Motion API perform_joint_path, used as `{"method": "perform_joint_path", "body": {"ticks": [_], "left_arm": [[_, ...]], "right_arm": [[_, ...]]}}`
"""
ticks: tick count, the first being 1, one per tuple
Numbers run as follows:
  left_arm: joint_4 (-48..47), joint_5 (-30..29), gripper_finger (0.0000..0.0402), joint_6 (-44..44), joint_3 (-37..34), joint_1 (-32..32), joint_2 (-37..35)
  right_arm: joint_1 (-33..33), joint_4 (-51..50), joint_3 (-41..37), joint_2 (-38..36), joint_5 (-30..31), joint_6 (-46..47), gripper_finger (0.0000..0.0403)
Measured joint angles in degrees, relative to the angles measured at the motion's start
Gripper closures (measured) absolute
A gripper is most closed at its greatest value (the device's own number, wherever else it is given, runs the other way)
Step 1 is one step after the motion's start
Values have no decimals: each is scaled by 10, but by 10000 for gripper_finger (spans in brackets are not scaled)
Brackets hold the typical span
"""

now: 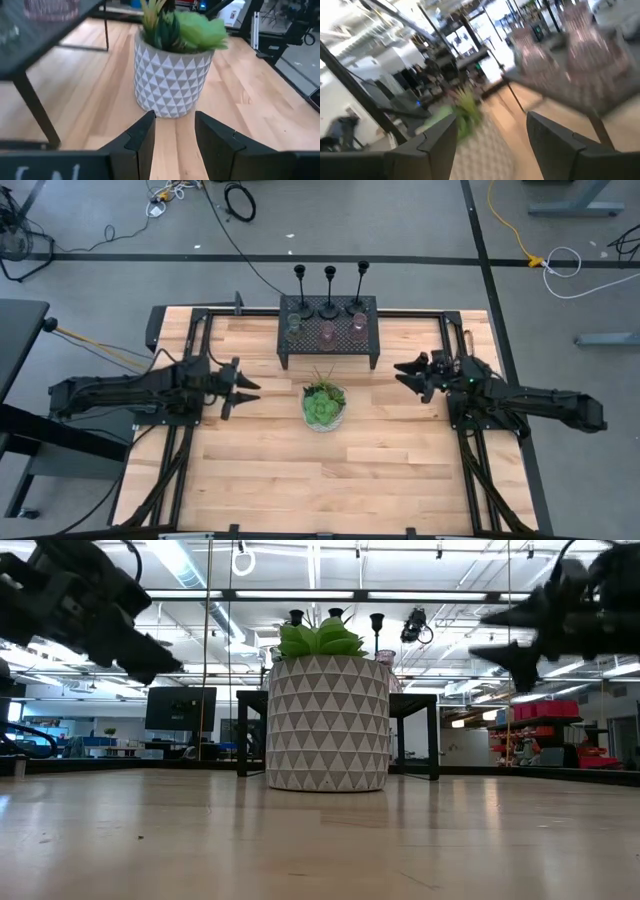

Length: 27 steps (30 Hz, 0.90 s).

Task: Pick & Place candle stick holders
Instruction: Return to Home Position

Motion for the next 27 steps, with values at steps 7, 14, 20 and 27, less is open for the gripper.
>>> {"method": "perform_joint_path", "body": {"ticks": [7, 14, 20, 27], "left_arm": [[-18, -6, 259, -74, -14, 0, 0], [-18, -6, 259, -59, -14, 0, 0], [-19, -6, 259, -59, -14, 0, 0], [-20, -7, 259, -59, -14, -5, -6]], "right_arm": [[0, -156, -4, -28, 0, 0, 167], [0, -178, -4, -28, 0, 0, 167], [0, -177, -4, -28, 0, 0, 167], [0, -178, -4, -27, 0, 0, 167]]}}
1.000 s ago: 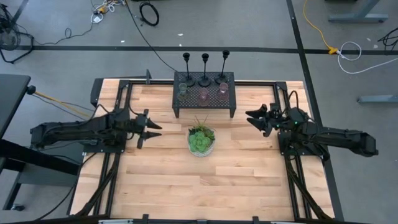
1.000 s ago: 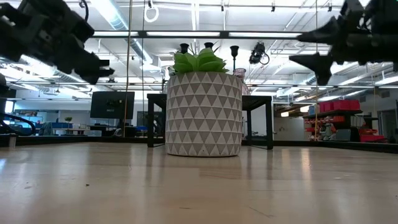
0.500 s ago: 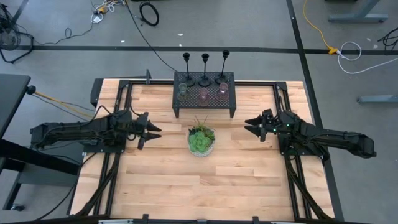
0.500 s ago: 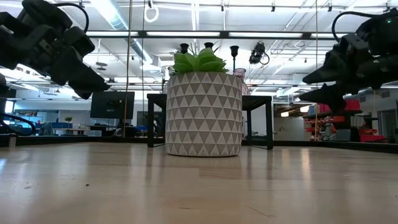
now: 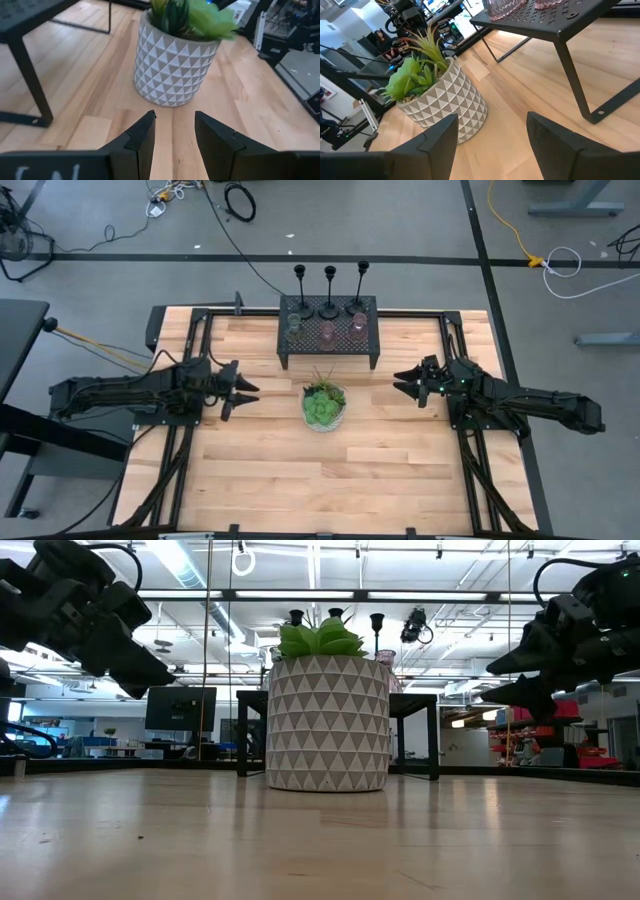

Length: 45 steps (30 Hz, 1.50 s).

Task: Pick & Place candle stick holders
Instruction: Return to Home Position

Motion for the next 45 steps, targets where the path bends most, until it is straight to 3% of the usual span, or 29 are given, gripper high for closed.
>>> {"method": "perform_joint_path", "body": {"ticks": [4, 9, 18, 25, 35, 43, 45], "left_arm": [[1, -2, 259, 0, -3, -8, -25], [-4, -4, 259, 0, -32, -31, -109], [12, -8, 259, 0, -49, -81, -249], [49, -10, 259, 0, -53, -101, -248], [51, -10, 259, 0, -53, -98, -248], [51, -10, 259, 0, -53, -98, -248], [51, -10, 259, 0, -53, -98, -248]], "right_arm": [[0, 0, 0, 0, 0, 0, 167], [12, -18, 1, 0, 3, 0, 167], [161, -21, 1, 0, 13, 0, 167], [237, -31, 1, 0, 14, 0, 167], [247, -30, 1, 0, 21, -20, 167], [246, -33, 1, 1, 132, -53, 167], [246, -25, 1, -2, 128, -58, 167]]}}
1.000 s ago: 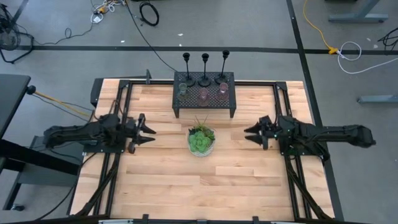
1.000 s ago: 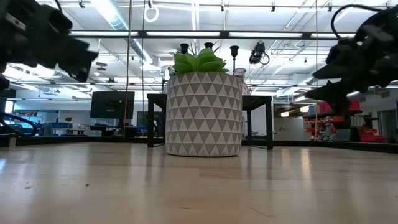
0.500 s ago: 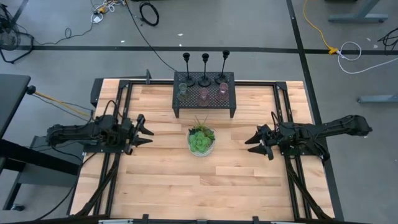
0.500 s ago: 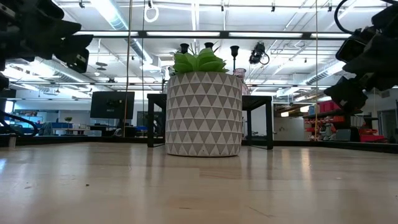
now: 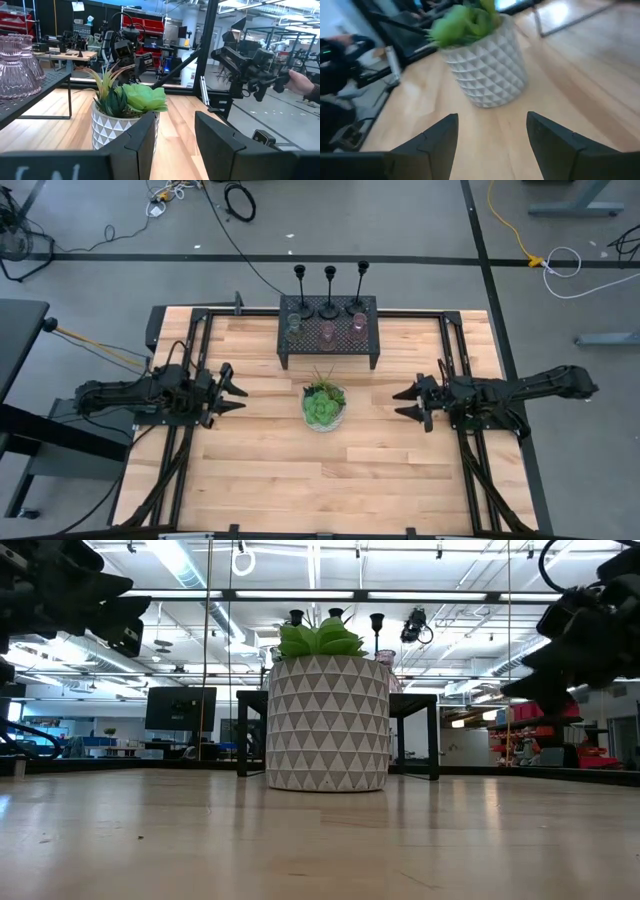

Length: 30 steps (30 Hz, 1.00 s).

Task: Pick & Place candle stick holders
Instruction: Return to Home Position

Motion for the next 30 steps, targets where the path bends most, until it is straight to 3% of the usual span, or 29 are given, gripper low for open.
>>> {"method": "perform_joint_path", "body": {"ticks": [8, 13, 18, 24, 30], "left_arm": [[0, 0, 259, 0, 0, 0, 0], [0, 0, 259, 0, 0, 0, 0], [0, 0, 259, 0, 0, -2, 0], [1, 0, 259, 0, 1, -2, 2], [1, 0, 259, 0, 1, -2, 3]], "right_arm": [[-6, 202, 0, -65, -75, -246, 167], [-8, 245, 0, -91, -111, -372, 167], [-12, 236, 0, -101, -101, -413, 167], [-13, 221, 0, -94, -51, -387, 167], [-12, 221, 0, -94, -49, -376, 167]]}}
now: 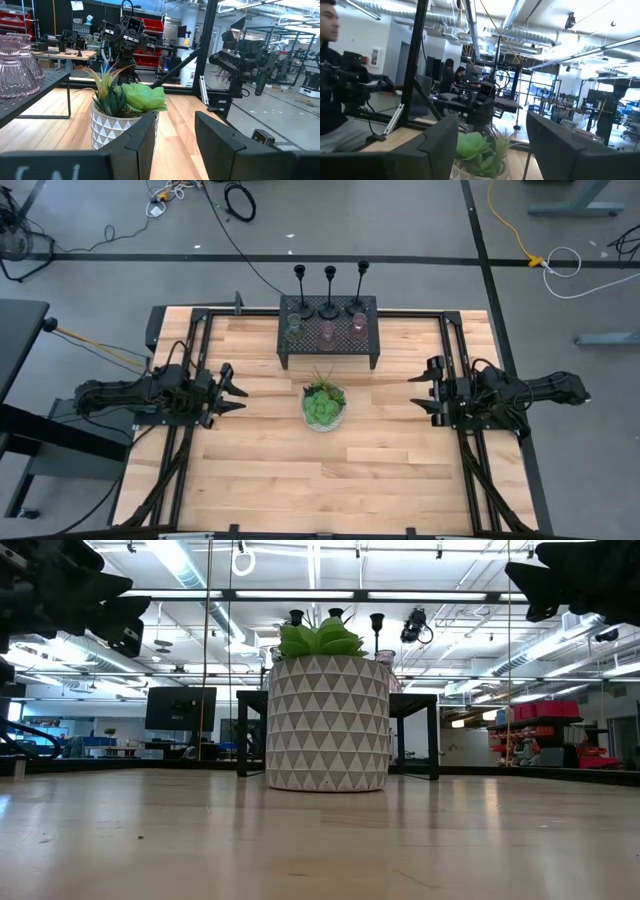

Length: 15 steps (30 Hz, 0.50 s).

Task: Pick & Place candle stick holders
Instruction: Return to Home Position

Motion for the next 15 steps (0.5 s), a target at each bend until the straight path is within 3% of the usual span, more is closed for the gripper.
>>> {"method": "perform_joint_path", "body": {"ticks": [15], "left_arm": [[0, 0, 259, 0, 0, 0, 0]], "right_arm": [[0, 0, 0, 0, 0, 0, 167]]}}
